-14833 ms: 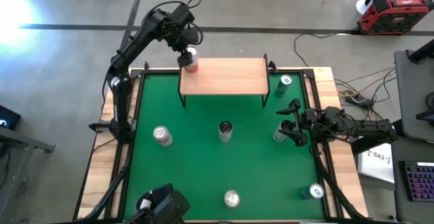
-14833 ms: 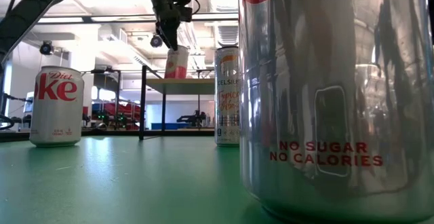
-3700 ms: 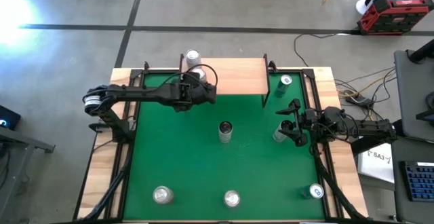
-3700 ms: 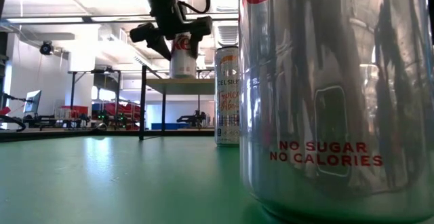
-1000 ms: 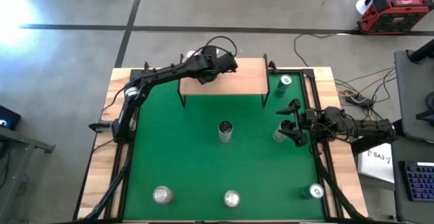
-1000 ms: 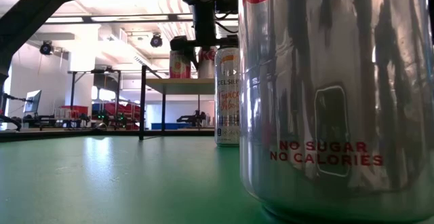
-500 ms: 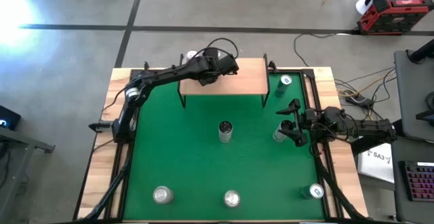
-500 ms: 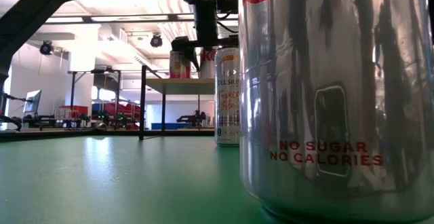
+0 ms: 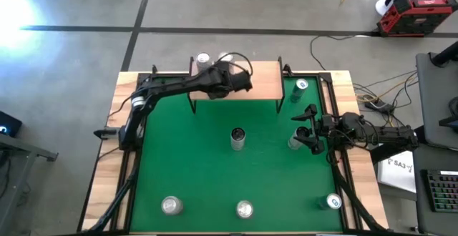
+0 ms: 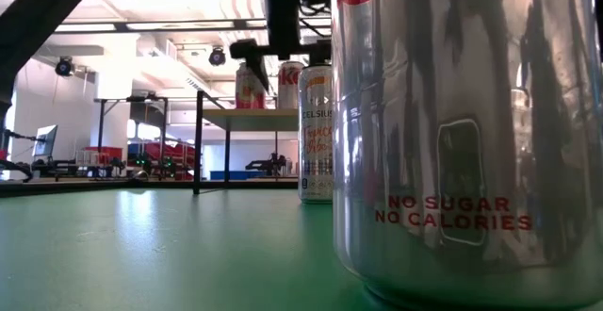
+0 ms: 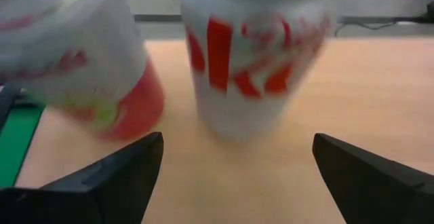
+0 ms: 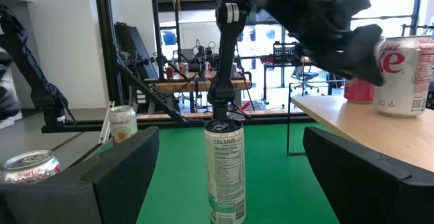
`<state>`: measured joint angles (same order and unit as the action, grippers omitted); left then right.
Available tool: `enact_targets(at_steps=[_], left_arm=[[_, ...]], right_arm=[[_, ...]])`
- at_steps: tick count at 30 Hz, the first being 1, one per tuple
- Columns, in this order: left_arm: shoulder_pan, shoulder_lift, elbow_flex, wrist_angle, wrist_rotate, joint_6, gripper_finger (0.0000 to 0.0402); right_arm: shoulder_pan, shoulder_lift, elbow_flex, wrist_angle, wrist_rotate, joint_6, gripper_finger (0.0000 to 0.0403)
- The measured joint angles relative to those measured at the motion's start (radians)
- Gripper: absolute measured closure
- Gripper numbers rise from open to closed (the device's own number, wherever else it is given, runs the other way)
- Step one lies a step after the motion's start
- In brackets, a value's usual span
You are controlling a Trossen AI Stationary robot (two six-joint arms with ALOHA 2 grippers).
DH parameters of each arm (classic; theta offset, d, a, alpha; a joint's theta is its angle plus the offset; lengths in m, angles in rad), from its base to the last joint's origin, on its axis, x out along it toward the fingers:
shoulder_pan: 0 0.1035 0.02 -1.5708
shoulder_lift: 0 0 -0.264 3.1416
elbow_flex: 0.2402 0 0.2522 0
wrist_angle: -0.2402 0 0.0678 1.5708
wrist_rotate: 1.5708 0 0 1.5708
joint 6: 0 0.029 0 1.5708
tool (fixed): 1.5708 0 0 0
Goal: Place canned beverage on shelf
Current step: Put the pink-white soda can on the shelf aligned with the other pink-white soda can
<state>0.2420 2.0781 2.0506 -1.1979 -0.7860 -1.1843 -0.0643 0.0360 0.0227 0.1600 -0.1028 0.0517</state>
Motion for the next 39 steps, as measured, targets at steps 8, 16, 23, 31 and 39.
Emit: enact_targets(at_steps=[8, 16, 23, 31, 39], left_arm=[[-0.172, -0.057, 0.001, -0.291, 0.157, -0.167, 0.004], [-0.328, -0.106, -0.047, -0.371, 0.332, -0.277, 0.0041], [-0.482, -0.14, -0.184, -0.373, 0.489, -0.444, 0.0041], [-0.723, -0.186, -0.271, -0.373, 0.527, -0.832, 0.0041], [-0.911, -0.188, -0.294, -0.372, 0.661, -1.25, 0.0041]], right_arm=[[0.0, 0.0, 0.0, 0.0, 0.0, 0.0, 0.0046], [0.0, 0.0, 0.0, 0.0, -0.001, 0.0, 0.0046], [0.0, 0.0, 0.0, 0.0, 0.0, 0.0, 0.0046], [0.0, 0.0, 0.0, 0.0, 0.0, 0.0, 0.0046], [0.0, 0.0, 0.0, 0.0, 0.0, 0.0, 0.0046]])
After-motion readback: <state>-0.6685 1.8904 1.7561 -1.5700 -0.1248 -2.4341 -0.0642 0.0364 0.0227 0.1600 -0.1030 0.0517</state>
